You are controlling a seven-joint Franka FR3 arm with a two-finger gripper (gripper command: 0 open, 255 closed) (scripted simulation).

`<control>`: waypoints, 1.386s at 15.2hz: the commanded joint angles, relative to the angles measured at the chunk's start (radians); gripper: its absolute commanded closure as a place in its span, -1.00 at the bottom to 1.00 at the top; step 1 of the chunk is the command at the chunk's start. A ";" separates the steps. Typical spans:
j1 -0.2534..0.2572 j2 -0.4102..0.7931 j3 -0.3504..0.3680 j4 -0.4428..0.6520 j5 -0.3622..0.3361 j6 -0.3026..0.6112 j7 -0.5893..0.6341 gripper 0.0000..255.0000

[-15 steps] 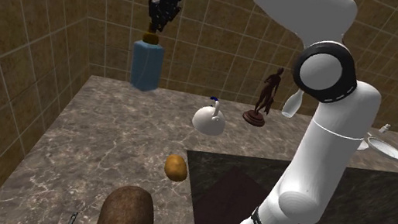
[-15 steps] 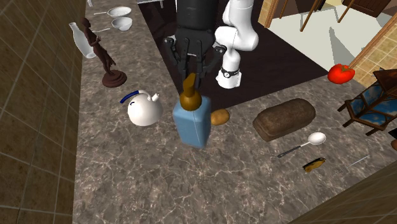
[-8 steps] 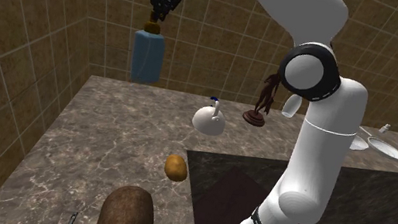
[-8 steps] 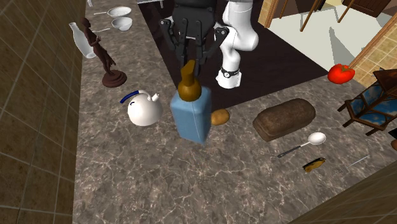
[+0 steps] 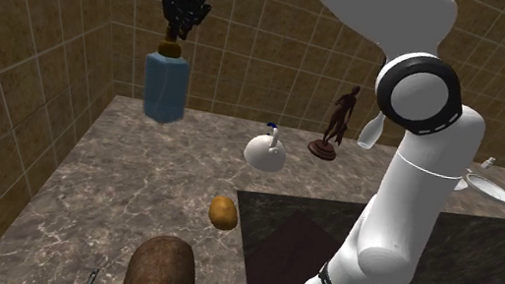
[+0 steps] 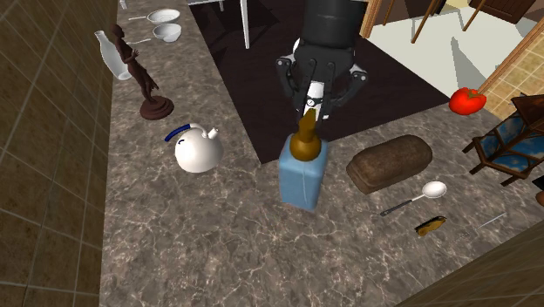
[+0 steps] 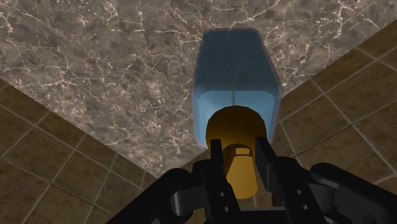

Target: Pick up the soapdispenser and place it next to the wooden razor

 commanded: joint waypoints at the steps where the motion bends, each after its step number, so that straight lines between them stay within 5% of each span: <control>1: 0.025 -0.021 0.016 -0.058 -0.012 0.036 0.043 1.00; 11: 0.146 -0.010 0.100 -0.193 -0.085 0.163 0.264 1.00; 21: 0.282 0.113 0.167 -0.171 -0.182 0.230 0.487 1.00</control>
